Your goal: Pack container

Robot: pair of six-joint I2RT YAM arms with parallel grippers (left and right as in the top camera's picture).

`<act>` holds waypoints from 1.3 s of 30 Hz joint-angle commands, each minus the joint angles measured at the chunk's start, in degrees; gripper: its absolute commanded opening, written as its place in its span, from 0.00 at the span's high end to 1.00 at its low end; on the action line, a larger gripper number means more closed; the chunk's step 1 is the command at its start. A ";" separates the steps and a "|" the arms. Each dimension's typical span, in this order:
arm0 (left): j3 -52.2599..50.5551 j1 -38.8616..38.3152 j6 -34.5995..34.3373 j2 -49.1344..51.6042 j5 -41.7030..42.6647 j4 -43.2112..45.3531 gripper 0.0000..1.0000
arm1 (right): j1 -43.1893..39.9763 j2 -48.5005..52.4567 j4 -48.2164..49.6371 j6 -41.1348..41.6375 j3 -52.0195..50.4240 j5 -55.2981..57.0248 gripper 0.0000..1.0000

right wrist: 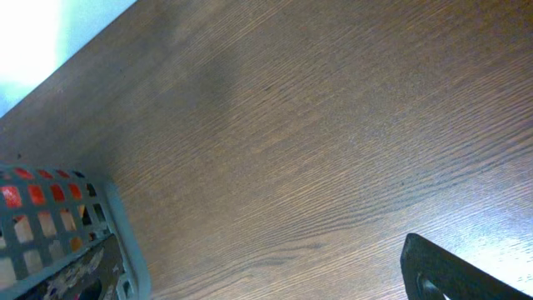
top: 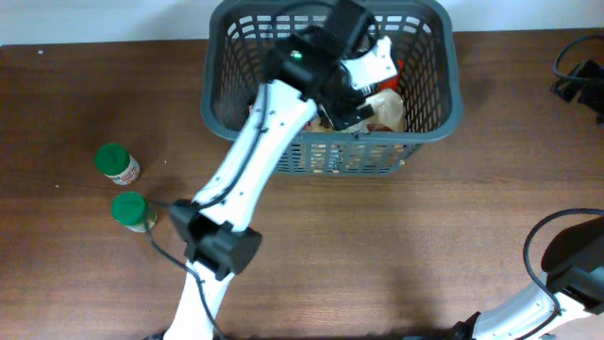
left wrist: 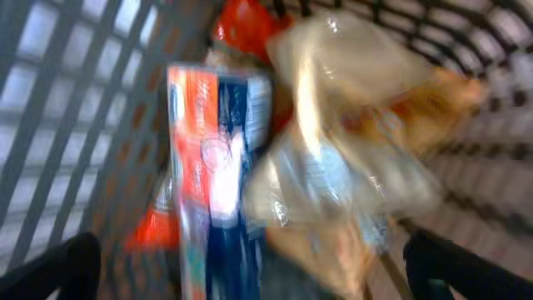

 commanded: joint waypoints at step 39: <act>-46.27 60.46 -38.95 -11.26 4.44 6.58 0.01 | 0.09 -1.53 0.15 0.02 -0.39 -0.72 0.01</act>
